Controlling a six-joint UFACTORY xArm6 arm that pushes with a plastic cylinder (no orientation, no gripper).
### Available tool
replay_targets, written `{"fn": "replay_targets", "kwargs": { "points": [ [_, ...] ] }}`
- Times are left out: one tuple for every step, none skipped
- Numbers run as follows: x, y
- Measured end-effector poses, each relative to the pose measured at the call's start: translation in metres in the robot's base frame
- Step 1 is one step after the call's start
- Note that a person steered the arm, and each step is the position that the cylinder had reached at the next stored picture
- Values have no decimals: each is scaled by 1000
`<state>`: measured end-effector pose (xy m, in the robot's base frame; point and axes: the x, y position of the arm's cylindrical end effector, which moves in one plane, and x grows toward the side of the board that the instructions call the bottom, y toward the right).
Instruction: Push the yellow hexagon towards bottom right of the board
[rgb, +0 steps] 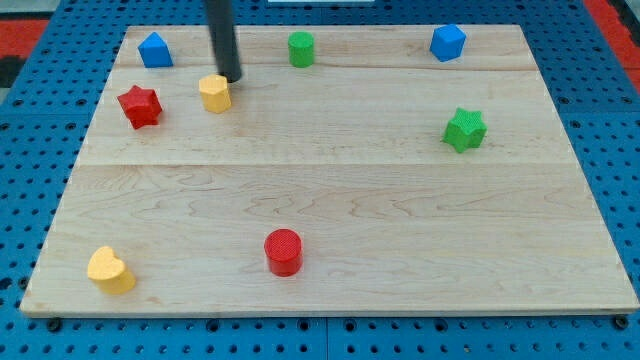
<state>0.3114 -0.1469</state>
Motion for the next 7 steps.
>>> {"fn": "replay_targets", "kwargs": {
  "points": [
    [11, -36],
    [25, -37],
    [61, 33],
    [97, 109],
    [130, 176],
    [88, 150],
    [107, 85]
  ]
}}
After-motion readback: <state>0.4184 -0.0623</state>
